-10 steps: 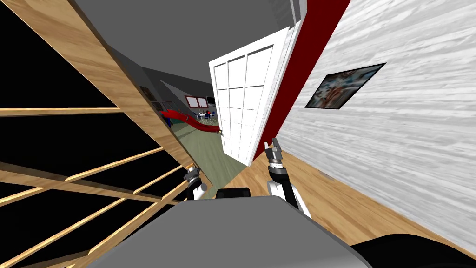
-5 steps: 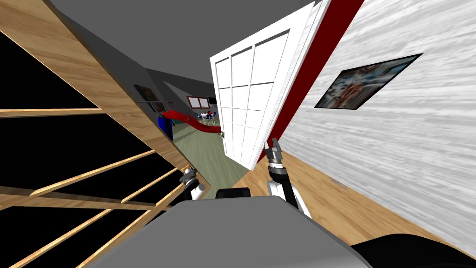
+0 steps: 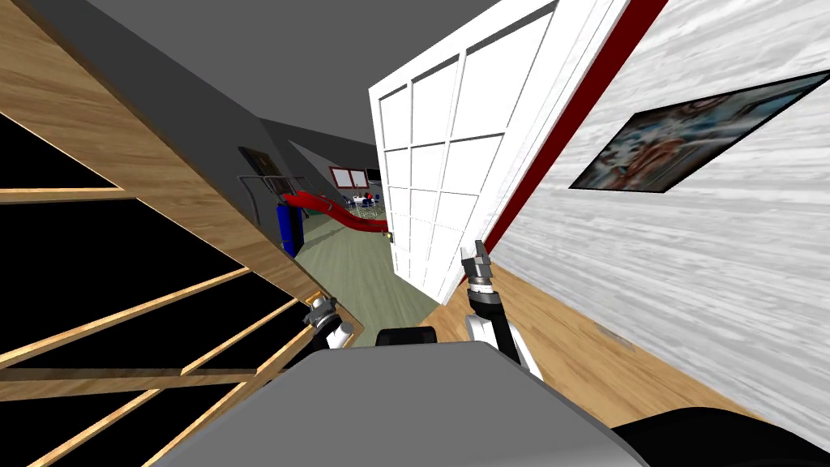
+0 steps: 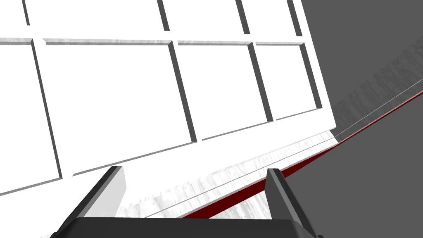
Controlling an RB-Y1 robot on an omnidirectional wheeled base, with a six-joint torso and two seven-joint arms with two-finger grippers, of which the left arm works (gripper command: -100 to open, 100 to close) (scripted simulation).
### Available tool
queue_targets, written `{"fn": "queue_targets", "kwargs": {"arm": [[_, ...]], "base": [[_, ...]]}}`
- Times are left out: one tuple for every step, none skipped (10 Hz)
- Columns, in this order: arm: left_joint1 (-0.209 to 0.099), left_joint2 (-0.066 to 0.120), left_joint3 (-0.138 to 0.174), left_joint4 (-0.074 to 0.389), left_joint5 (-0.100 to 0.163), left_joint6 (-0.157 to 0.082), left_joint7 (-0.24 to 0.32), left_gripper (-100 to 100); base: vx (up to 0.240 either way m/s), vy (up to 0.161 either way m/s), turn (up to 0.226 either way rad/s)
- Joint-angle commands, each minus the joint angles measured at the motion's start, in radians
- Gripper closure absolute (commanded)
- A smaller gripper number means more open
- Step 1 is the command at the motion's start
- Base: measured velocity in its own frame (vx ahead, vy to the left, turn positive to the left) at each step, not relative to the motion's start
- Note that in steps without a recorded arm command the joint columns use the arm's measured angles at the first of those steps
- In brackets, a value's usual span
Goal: Push the door open
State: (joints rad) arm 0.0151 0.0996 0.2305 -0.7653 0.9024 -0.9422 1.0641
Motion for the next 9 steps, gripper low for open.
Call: {"fn": "queue_targets", "kwargs": {"arm": [[0.008, 0.014, 0.027, 0.006, 0.017, -0.012, 0.001, 100], [0.008, 0.016, 0.036, 0.007, 0.024, -0.014, 0.0, 100], [0.009, 0.017, 0.044, 0.008, 0.029, -0.015, -0.001, 100], [0.01, 0.017, 0.051, 0.008, 0.035, -0.016, -0.002, 100], [0.01, 0.017, 0.051, 0.008, 0.035, -0.016, -0.002, 100], [0.01, 0.019, 0.063, 0.01, 0.044, -0.019, -0.004, 100], [0.008, 0.014, 0.055, 0.004, 0.039, -0.013, -0.007, 100], [-0.002, 0.008, 0.082, 0.01, 0.061, -0.037, -0.029, 100], [-0.005, 0.005, 0.089, 0.012, 0.066, -0.044, -0.035, 100]], "base": [[0.2, 0.059, 0.071], [0.19, 0.057, 0.046], [0.206, 0.073, 0.036], [0.209, 0.062, 0.066], [0.124, 0.037, 0.04], [0.185, 0.015, 0.047], [0.101, 0.009, 0.036], [0.093, 0.126, -0.047], [0.092, 0.171, -0.058]]}}
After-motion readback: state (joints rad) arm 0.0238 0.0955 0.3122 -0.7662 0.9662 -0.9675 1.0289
